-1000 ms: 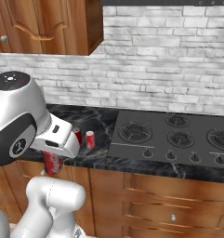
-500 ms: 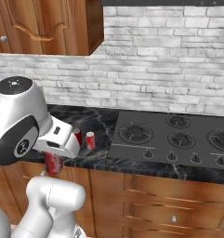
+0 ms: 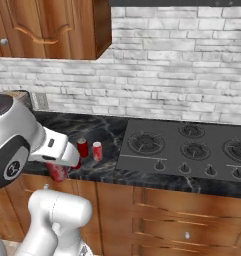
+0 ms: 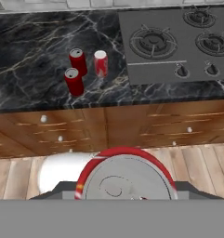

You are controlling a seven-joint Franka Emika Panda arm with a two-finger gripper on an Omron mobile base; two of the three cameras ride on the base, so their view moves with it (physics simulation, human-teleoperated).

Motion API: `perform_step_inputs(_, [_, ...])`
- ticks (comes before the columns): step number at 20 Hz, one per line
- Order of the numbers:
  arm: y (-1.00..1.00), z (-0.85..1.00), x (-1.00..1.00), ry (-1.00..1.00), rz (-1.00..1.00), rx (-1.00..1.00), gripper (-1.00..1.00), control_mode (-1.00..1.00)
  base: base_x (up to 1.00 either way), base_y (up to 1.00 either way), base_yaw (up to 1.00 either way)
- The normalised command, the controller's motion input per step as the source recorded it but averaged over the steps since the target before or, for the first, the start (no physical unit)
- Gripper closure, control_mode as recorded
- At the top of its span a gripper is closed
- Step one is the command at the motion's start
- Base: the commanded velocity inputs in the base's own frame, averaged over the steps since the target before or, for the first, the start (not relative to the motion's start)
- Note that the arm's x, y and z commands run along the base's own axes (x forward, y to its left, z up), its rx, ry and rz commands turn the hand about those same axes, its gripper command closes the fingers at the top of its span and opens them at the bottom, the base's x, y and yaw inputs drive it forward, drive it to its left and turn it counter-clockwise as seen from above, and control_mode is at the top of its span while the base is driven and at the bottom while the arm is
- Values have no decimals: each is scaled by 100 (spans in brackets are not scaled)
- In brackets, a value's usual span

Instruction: Four empty soda cans are scattered around the kitchen. Gather all the cans and cluster them next to the stove for recycling.

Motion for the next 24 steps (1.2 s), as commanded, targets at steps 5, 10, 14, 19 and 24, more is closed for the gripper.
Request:
perform_step_inputs(5, [1, 0, 12, -2, 0, -1, 100, -100, 0, 0, 0])
perform_step_inputs(10, [0, 0, 44, 2, 1, 0, 100, -100, 0, 0, 0])
perform_step_inputs(14, [0, -28, 33, 3, 1, 0, 100, -100, 0, 0, 0])
perform_step_inputs(19, [0, -48, 35, 0, 2, 0, 100, -100, 0, 0, 0])
perform_step_inputs(24, [0, -25, 25, 0, 3, 0, 100, -100, 0, 0, 0])
